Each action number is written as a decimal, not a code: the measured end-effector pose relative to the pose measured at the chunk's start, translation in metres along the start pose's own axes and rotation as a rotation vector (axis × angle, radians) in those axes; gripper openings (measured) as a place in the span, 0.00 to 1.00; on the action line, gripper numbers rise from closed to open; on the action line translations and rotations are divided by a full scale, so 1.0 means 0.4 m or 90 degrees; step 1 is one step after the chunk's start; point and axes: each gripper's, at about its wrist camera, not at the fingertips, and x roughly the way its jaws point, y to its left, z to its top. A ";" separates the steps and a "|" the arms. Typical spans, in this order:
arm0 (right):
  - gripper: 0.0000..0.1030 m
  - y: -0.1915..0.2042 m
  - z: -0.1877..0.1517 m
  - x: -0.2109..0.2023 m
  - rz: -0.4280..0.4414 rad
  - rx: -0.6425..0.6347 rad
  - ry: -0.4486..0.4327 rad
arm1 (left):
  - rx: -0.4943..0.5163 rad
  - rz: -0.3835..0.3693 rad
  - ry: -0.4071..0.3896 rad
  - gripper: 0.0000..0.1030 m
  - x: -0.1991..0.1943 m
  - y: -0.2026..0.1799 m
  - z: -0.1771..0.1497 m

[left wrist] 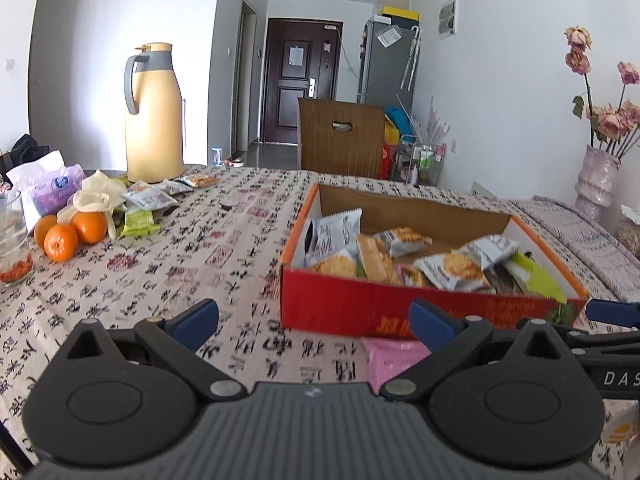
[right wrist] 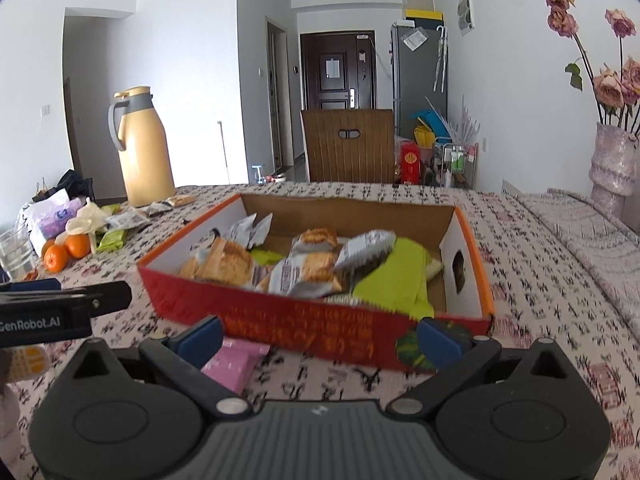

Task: Organize snacks

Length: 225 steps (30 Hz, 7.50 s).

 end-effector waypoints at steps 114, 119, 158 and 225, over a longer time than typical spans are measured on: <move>0.39 -0.130 -0.142 -0.063 -0.024 0.073 0.014 | 0.078 -0.041 0.176 0.61 0.127 -0.204 -0.077; 0.39 -0.118 -0.128 -0.075 -0.019 0.066 0.000 | 0.080 -0.053 0.138 0.61 0.077 -0.203 -0.055; 0.39 -0.116 0.218 0.190 -0.015 0.022 -0.118 | 0.041 0.000 -0.032 0.62 0.277 -0.222 0.243; 1.00 -0.119 -0.128 -0.124 -0.014 0.047 -0.006 | 0.041 -0.039 0.041 1.00 -0.053 -0.070 -0.083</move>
